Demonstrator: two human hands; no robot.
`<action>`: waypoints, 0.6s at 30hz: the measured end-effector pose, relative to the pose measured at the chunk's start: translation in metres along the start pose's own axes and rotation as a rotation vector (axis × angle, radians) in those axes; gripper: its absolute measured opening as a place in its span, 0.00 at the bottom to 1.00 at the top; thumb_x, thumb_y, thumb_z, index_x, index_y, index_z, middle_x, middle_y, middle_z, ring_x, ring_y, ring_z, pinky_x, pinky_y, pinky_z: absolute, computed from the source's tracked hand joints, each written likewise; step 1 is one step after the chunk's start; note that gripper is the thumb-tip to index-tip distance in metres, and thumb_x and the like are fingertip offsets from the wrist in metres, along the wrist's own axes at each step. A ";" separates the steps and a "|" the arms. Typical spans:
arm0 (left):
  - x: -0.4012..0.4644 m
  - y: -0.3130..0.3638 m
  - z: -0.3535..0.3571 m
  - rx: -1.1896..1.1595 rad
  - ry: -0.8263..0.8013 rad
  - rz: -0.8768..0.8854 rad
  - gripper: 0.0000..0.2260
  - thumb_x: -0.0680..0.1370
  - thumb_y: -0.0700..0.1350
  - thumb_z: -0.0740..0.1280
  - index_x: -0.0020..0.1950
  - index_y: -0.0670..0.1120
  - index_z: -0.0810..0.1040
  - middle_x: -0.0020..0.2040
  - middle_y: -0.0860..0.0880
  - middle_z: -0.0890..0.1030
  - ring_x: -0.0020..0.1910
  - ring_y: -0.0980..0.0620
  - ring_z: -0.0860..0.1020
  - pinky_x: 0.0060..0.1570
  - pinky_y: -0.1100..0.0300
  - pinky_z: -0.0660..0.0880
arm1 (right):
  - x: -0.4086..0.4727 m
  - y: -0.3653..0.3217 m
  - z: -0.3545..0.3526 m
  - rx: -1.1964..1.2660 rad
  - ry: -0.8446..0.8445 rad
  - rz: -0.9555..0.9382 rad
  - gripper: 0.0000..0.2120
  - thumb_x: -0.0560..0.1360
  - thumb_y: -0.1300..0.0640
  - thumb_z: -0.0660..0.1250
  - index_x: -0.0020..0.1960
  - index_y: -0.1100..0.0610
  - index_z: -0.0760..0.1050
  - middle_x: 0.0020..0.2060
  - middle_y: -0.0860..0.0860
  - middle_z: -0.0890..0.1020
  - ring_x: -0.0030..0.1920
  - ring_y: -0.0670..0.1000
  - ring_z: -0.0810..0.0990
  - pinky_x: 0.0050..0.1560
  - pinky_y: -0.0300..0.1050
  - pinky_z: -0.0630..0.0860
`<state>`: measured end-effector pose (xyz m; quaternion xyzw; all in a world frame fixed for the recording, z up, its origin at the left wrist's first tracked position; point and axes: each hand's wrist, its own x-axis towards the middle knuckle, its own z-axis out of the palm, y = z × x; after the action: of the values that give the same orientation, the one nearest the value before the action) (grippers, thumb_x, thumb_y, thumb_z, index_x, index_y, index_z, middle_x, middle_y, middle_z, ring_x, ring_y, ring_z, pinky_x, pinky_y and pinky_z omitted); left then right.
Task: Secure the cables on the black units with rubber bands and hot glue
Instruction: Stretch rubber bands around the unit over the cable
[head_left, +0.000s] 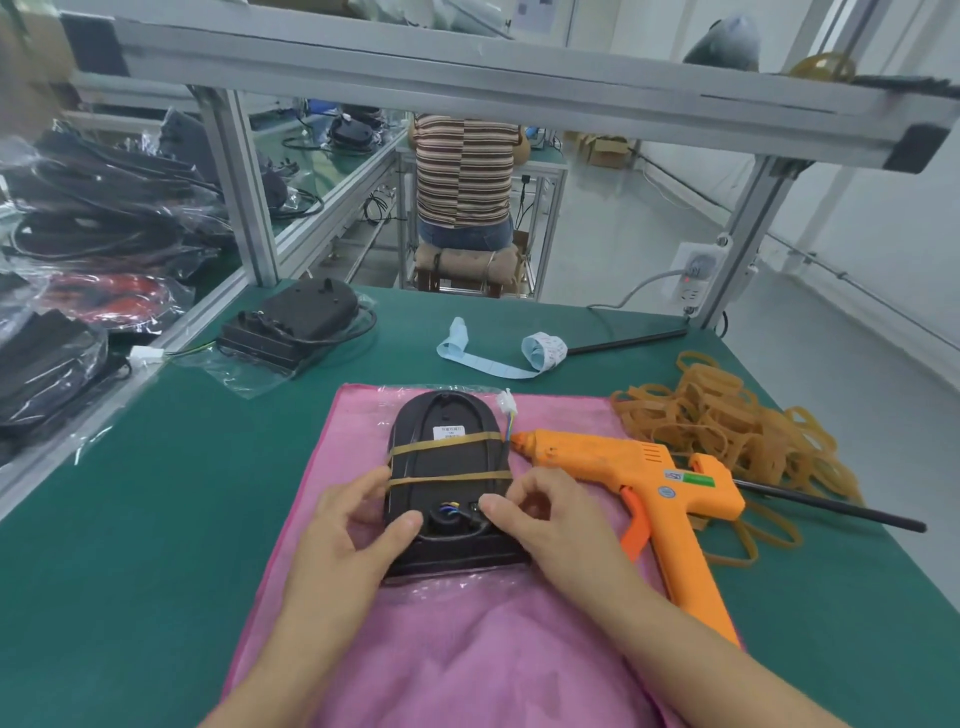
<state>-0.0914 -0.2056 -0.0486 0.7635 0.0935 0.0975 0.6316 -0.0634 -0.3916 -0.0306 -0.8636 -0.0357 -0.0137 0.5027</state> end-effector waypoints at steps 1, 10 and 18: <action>0.001 0.002 -0.002 0.037 -0.034 -0.005 0.19 0.72 0.38 0.74 0.54 0.60 0.76 0.53 0.51 0.77 0.49 0.60 0.76 0.45 0.76 0.68 | 0.003 -0.001 0.001 0.021 -0.052 0.110 0.12 0.70 0.49 0.75 0.42 0.51 0.72 0.38 0.44 0.77 0.39 0.42 0.74 0.41 0.36 0.69; 0.000 0.018 -0.018 0.356 -0.297 -0.174 0.24 0.68 0.62 0.65 0.59 0.53 0.80 0.54 0.38 0.72 0.63 0.40 0.69 0.68 0.45 0.65 | 0.020 -0.017 -0.015 0.250 -0.324 0.413 0.11 0.70 0.60 0.75 0.52 0.61 0.81 0.46 0.55 0.86 0.48 0.53 0.85 0.53 0.46 0.80; 0.013 0.034 -0.007 -0.490 -0.326 -0.282 0.34 0.61 0.39 0.75 0.65 0.51 0.70 0.53 0.43 0.84 0.48 0.42 0.83 0.53 0.44 0.77 | 0.009 -0.014 -0.018 0.541 -0.224 0.249 0.13 0.71 0.63 0.72 0.56 0.61 0.81 0.49 0.55 0.85 0.50 0.53 0.84 0.53 0.45 0.79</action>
<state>-0.0797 -0.2020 -0.0136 0.5739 0.0695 -0.0949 0.8104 -0.0550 -0.4001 -0.0084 -0.6924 0.0131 0.1530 0.7050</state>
